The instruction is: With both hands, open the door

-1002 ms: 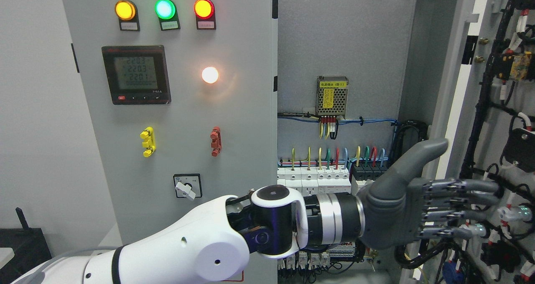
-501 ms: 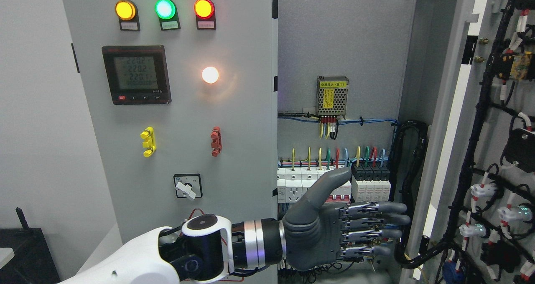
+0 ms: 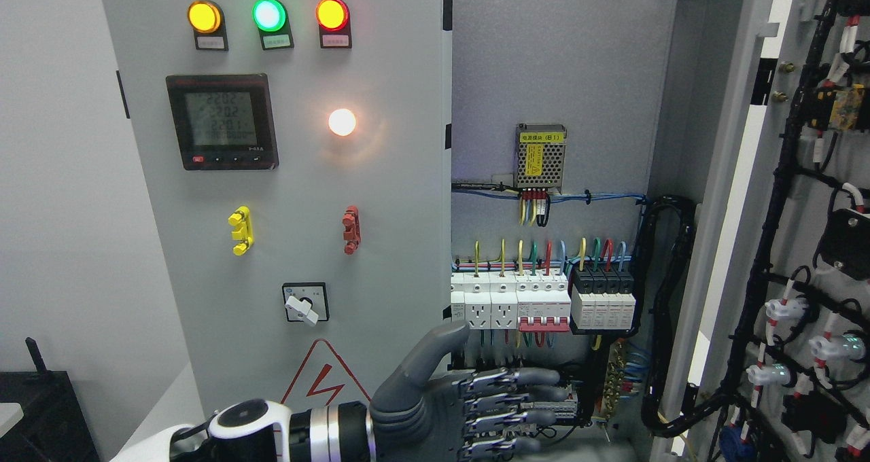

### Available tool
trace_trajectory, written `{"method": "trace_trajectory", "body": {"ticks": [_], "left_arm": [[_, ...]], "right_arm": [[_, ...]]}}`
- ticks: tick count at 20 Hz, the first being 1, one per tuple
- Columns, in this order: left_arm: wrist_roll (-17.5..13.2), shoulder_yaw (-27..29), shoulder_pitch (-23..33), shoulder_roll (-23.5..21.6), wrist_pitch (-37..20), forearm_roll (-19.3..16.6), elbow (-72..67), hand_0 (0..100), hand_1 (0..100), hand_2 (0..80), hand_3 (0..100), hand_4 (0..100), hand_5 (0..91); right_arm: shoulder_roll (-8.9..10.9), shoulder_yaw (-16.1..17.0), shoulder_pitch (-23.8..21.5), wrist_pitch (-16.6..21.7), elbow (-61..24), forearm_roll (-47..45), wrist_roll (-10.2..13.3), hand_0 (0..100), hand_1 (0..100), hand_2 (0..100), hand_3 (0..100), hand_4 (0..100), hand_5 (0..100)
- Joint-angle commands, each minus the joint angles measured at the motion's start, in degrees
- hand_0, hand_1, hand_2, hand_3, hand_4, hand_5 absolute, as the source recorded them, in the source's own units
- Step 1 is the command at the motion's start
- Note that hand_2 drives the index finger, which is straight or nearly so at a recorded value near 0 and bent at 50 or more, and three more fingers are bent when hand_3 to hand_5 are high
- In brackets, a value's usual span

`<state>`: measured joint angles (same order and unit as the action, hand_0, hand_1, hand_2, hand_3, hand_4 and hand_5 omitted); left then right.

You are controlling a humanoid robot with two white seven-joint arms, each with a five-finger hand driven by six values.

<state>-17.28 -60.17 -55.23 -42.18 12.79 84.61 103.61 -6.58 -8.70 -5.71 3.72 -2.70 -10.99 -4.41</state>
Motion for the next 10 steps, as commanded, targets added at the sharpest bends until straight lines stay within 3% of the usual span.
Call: {"method": "trace_trajectory", "body": {"ticks": [1, 3, 6, 10], "left_arm": [[-0.83, 10.59, 16.61, -12.22, 0.04, -8.38, 4.05, 0, 0, 0.0, 0, 3, 0.0], [-2.32, 12.87, 22.07, -12.74, -0.05, -11.82, 3.97, 0, 0, 0.0, 0, 3, 0.0], [-4.60, 17.00, 29.10, -16.34, -0.05, -13.33, 3.79, 0, 0, 0.0, 0, 3, 0.0], [-4.96, 22.09, 39.03, -19.60, -0.05, -15.78, 2.39, 0, 0, 0.0, 0, 3, 0.0]], "right_arm": [[-0.01, 0.00, 0.00, -0.03, 0.06, 0.00, 0.02, 11, 0, 0, 0, 0, 0], [0.07, 0.00, 0.00, -0.03, 0.06, 0.00, 0.02, 11, 0, 0, 0, 0, 0], [0.07, 0.00, 0.00, -0.03, 0.06, 0.00, 0.02, 11, 0, 0, 0, 0, 0], [-0.01, 0.00, 0.00, -0.03, -0.03, 0.00, 0.02, 11, 0, 0, 0, 0, 0]]}}
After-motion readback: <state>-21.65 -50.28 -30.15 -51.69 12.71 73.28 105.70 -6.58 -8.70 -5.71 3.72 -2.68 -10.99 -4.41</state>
